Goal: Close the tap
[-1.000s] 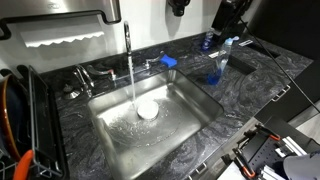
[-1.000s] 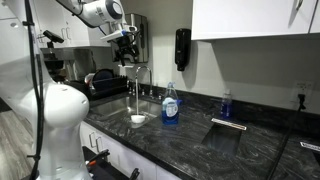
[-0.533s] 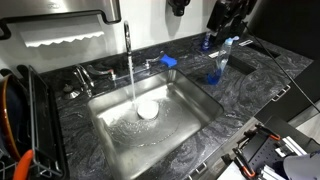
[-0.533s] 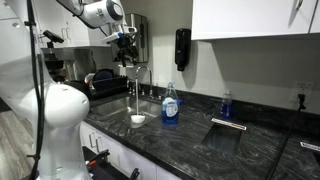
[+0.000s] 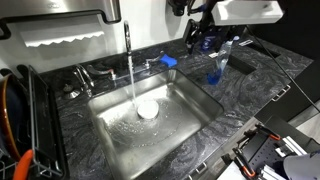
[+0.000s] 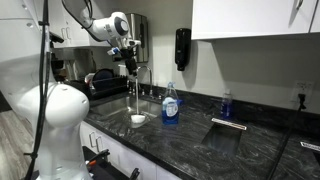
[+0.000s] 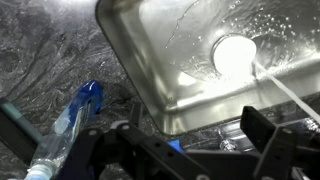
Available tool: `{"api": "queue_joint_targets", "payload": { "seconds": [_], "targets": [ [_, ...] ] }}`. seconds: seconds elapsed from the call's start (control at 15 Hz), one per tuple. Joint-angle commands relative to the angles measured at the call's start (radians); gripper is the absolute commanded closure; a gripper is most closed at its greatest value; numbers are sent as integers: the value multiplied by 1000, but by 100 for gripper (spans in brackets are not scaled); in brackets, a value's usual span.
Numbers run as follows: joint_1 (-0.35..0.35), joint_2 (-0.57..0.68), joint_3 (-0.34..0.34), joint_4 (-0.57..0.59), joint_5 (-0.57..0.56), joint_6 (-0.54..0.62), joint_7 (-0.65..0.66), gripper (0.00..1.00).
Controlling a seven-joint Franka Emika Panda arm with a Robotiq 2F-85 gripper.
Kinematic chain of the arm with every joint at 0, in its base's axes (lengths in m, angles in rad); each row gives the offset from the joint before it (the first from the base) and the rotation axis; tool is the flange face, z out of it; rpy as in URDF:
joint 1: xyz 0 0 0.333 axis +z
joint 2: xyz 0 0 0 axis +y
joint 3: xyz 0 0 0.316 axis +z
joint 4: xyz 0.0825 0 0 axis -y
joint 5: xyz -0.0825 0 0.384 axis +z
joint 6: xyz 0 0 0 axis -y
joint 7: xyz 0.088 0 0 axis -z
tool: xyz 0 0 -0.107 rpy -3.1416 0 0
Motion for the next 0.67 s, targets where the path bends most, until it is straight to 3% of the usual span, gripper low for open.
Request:
{"api": "queue_joint_targets", "payload": {
  "seconds": [0.0, 0.4, 0.47, 0.6],
  "targets": [
    [-20, 91, -8, 25, -23, 120, 189, 0],
    [-42, 202, -74, 80, -176, 284, 541, 0],
    [-20, 158, -84, 40, -126, 261, 442, 0],
    [-18, 171, -94, 46, -138, 264, 458, 0]
  ]
}}
